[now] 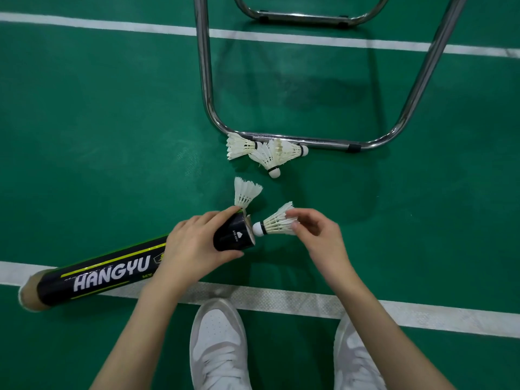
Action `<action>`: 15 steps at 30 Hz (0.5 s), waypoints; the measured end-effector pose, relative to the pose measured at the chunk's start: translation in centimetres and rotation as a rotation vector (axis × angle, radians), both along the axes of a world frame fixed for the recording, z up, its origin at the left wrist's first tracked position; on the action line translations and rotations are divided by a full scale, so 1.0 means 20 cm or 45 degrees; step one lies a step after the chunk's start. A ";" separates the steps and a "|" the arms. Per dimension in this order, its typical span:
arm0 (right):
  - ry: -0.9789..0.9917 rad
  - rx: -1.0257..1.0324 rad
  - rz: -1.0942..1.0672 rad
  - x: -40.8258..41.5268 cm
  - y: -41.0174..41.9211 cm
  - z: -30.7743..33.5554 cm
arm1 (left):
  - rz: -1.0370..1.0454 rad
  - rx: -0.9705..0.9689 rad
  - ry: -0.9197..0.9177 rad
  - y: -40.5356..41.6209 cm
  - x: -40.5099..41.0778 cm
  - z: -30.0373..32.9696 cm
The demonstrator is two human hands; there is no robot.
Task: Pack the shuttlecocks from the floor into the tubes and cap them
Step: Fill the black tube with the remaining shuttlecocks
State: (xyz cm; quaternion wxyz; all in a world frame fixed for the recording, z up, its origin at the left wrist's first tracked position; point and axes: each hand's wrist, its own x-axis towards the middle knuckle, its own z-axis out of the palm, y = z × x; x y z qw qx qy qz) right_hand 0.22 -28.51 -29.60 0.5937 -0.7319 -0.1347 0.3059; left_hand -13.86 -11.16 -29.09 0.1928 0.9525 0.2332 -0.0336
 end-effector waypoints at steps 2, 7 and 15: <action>-0.013 0.025 -0.028 0.02 -0.03 0.03 | -0.015 0.014 0.000 -0.03 0.04 0.01; -0.063 0.082 -0.037 0.04 -0.06 0.09 | -0.079 0.044 0.016 -0.10 0.14 0.02; -0.011 0.149 -0.025 -0.01 -0.05 0.12 | -0.097 0.071 -0.109 -0.18 0.21 0.04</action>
